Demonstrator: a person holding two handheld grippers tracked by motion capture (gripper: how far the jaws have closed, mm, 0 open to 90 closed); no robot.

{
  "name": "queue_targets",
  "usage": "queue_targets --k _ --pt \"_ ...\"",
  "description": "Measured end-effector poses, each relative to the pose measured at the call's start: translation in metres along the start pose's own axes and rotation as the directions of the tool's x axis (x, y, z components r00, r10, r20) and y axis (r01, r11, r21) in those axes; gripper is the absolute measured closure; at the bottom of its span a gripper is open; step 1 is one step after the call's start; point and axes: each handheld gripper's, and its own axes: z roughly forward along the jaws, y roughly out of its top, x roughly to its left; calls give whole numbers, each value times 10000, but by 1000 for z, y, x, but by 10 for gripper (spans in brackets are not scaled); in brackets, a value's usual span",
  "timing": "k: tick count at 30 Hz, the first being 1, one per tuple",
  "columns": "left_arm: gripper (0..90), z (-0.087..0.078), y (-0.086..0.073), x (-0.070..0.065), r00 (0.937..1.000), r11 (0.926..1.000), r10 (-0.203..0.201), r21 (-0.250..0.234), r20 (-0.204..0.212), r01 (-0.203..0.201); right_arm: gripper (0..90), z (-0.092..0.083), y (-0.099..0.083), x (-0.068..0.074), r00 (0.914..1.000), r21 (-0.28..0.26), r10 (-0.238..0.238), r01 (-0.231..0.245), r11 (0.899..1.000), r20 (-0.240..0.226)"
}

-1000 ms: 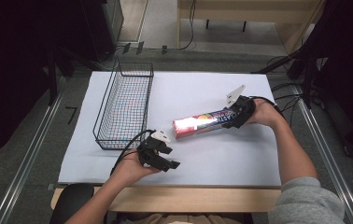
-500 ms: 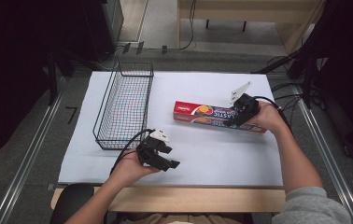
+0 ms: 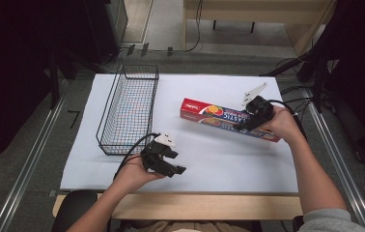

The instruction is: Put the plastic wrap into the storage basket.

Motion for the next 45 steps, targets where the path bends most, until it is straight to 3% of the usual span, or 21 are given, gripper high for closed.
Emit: queue_targets --k 9,18,20,24,37,41,44,45 --pt "333 -2 1 1 9999 9999 124 93 54 -124 401 -7 -3 26 9999 125 -23 22 9999 101" --pt "267 -6 2 4 9995 9999 -137 107 286 133 401 -6 -5 50 9999 131 -72 71 9999 93" --pt "249 -7 2 4 9998 9996 -33 273 219 27 401 -4 -6 56 9999 210 -46 43 9998 137" --pt "243 -9 2 5 9997 9999 -73 155 245 70 401 0 -8 63 9999 89 -50 49 9999 124" --pt "245 -28 8 5 9998 9990 214 -396 -28 -215 402 0 -12 91 9999 143 -150 151 9998 -72" --pt "246 -32 14 0 9985 9977 539 -406 -56 -541 401 -1 -12 99 9994 217 -330 333 9992 -118" --pt "251 -35 20 -2 9992 9987 398 -333 68 -396 401 -1 -12 104 9991 258 -379 384 9989 -198" --pt "248 -36 24 -3 9984 9978 565 -357 34 -563 401 -2 -13 108 9983 270 -510 519 9983 -298"
